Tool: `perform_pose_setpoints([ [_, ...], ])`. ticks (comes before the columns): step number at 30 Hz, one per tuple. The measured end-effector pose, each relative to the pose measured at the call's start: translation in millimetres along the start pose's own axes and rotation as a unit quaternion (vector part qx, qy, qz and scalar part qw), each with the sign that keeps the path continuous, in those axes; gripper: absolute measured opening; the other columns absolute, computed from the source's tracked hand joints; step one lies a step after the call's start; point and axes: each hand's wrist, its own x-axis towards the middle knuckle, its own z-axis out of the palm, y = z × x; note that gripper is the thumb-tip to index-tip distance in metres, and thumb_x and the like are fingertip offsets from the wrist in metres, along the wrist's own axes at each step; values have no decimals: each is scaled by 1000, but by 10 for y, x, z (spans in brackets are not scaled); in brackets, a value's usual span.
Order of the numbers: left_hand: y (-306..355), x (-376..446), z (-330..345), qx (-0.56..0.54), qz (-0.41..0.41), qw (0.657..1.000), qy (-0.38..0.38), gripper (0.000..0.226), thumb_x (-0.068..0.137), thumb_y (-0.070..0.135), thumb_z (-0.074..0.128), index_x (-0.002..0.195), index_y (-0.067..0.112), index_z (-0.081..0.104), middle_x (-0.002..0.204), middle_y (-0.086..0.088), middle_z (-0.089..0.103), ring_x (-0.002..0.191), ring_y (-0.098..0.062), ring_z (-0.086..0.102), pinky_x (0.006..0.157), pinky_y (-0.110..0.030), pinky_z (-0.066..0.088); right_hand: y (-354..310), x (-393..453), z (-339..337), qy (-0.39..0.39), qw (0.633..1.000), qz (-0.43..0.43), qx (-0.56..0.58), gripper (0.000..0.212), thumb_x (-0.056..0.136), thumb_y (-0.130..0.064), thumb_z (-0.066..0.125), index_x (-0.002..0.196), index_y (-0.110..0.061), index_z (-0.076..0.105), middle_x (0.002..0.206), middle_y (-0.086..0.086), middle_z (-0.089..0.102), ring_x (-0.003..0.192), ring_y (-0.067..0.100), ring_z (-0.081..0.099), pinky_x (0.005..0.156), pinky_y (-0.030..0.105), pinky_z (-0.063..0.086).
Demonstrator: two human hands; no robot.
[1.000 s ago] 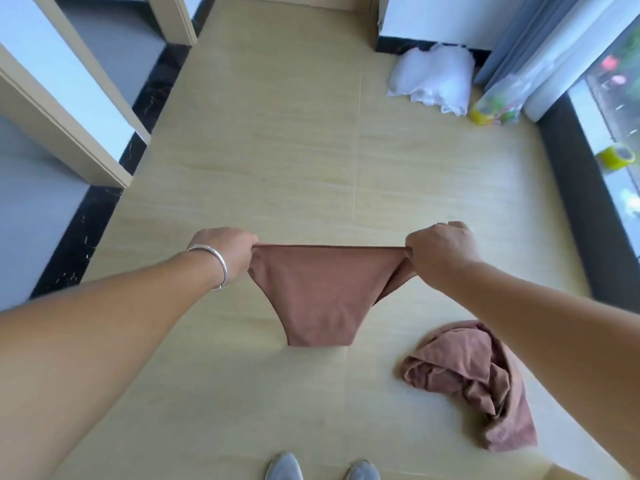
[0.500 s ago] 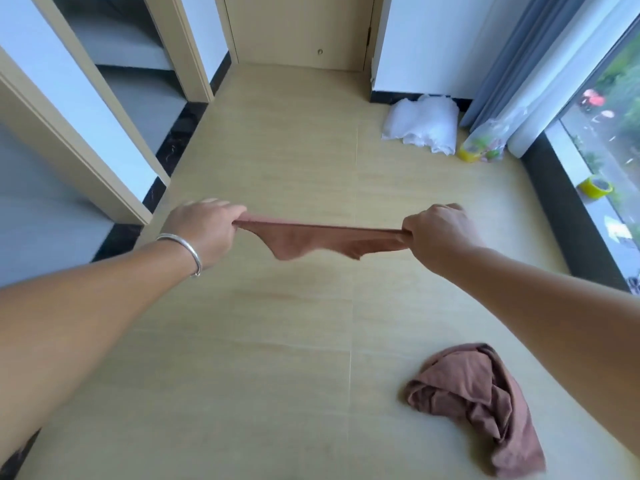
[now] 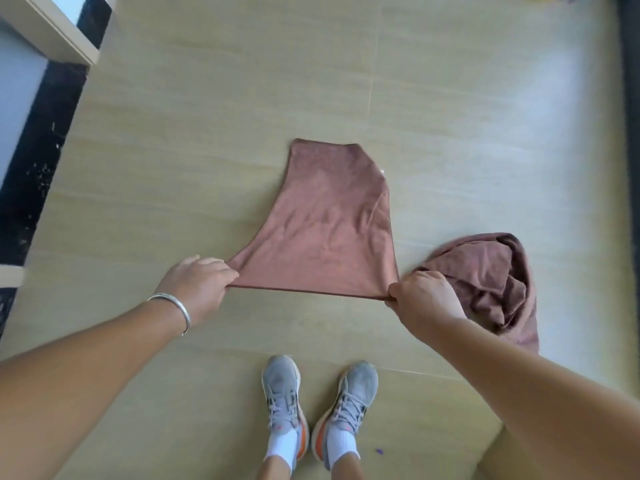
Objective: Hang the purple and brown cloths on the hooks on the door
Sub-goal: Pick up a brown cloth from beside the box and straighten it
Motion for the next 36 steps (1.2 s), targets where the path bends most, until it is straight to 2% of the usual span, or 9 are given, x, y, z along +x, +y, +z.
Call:
perform_pose_setpoints([
  [5, 164, -57, 686, 1, -9, 997, -77, 32, 92, 21, 49, 119, 32, 62, 118, 10, 62, 115, -16, 54, 90, -30, 42, -229, -99, 799, -101, 995, 3, 26, 16, 95, -21, 47, 99, -25, 62, 99, -1, 69, 99, 23, 59, 81, 32, 35],
  [11, 207, 183, 1195, -22, -30, 995, -97, 21, 95, 38, 48, 107, 34, 65, 105, 10, 63, 106, -15, 57, 80, -28, 42, -259, 100, 1292, -131, 988, 46, 70, 17, 88, -12, 48, 87, -26, 57, 88, -2, 67, 90, 23, 60, 71, 30, 30],
  [14, 146, 507, 1292, -62, -60, 994, -72, 20, 93, 43, 53, 101, 32, 67, 101, 8, 65, 102, -19, 59, 75, -30, 43, -142, 376, 1374, -104, 983, 98, 117, 18, 90, -17, 47, 92, -27, 62, 85, -1, 66, 75, 25, 52, 66, 30, 28],
  [20, -62, 1738, 1125, -98, -73, 992, 26, 17, 91, 40, 58, 92, 26, 67, 96, 1, 64, 96, -26, 60, 68, -32, 41, 396, 1367, 1404, -15, 964, 186, 187, 16, 91, -33, 51, 95, -27, 66, 87, 2, 67, 82, 29, 60, 64, 31, 37],
  [25, -218, 3086, 1142, -100, -104, 989, 30, 13, 92, 35, 57, 97, 27, 66, 106, -3, 63, 101, -29, 58, 83, -36, 48, 913, 2488, 1581, 71, 942, 236, 228, 11, 88, -30, 56, 92, -28, 65, 90, 2, 67, 86, 28, 61, 65, 28, 39],
  [28, -194, 3719, 1445, -95, -140, 984, 55, 26, 92, 34, 56, 117, 26, 60, 125, -5, 57, 116, -30, 52, 94, -41, 47, 1098, 3080, 1903, 114, 931, 251, 239, 23, 87, -22, 51, 103, -31, 64, 102, 1, 66, 95, 27, 60, 70, 28, 41],
  [30, -118, 3854, 1753, -94, -163, 979, 78, 57, 89, 40, 59, 141, 26, 38, 148, -5, 36, 133, -30, 37, 102, -44, 41, 1109, 3299, 2198, 141, 944, 227, 196, 35, 87, -19, 49, 119, -30, 57, 116, -1, 61, 107, 25, 55, 83, 32, 41],
  [33, 68, 3600, 2272, -29, -44, 988, 142, 78, 86, 43, 60, 151, 25, 23, 159, -8, 18, 140, -30, 31, 111, -43, 31, 965, 3206, 2702, 178, 970, 132, 100, 50, 87, -18, 50, 134, -29, 43, 136, -1, 45, 124, 22, 44, 100, 35, 36],
  [36, 202, 3078, 2627, 35, 163, 976, 143, 66, 83, 46, 54, 143, 21, 44, 148, -10, 42, 133, -27, 46, 111, -43, 28, 704, 2704, 3072, 166, 983, -45, 55, 55, 75, -22, 60, 130, -25, 53, 135, 3, 52, 125, 26, 50, 102, 37, 43],
])
